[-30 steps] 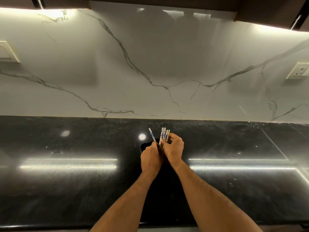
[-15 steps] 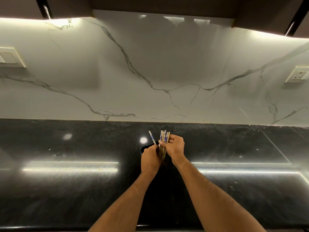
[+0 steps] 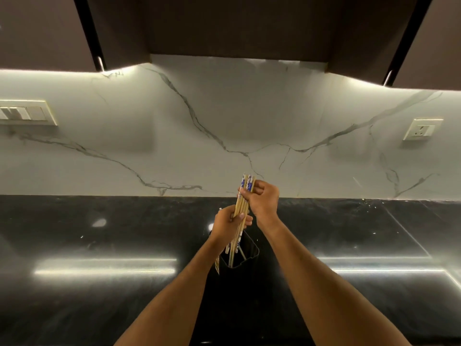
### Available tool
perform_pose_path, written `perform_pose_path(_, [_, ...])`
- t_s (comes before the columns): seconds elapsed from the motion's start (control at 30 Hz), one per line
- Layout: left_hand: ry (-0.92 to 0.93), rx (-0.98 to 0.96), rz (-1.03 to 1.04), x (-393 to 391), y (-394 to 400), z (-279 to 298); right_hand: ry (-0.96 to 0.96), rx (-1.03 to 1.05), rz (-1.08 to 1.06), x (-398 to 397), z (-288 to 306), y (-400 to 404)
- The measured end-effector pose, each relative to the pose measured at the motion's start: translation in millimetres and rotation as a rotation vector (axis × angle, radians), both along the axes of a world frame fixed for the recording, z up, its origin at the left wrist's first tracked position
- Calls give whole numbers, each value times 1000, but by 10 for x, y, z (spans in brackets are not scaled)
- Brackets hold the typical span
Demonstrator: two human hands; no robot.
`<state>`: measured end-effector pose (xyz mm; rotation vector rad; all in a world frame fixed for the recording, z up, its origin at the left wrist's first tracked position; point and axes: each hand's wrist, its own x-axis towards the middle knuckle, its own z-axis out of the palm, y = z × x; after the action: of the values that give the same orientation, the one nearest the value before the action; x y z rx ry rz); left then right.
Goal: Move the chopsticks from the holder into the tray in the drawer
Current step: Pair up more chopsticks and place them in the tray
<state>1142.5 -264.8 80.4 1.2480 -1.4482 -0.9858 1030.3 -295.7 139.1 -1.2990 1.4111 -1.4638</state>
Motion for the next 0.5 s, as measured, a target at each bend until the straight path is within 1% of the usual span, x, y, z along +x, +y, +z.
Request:
perform_pose_path(0.07, [44, -24, -8, -8, 71, 163, 0, -47, 16, -4, 177, 86])
perform_pose_path(0.17, [89, -19, 37, -42, 219, 371, 16, -109, 45, -13, 380, 247])
perform_pose_path(0.33, [149, -4, 83, -39, 596, 588, 72, -183, 96, -16, 598, 593])
perform_pose_path(0.5, [129, 10, 74, 34, 970, 656, 90, -202, 124, -51, 770, 904])
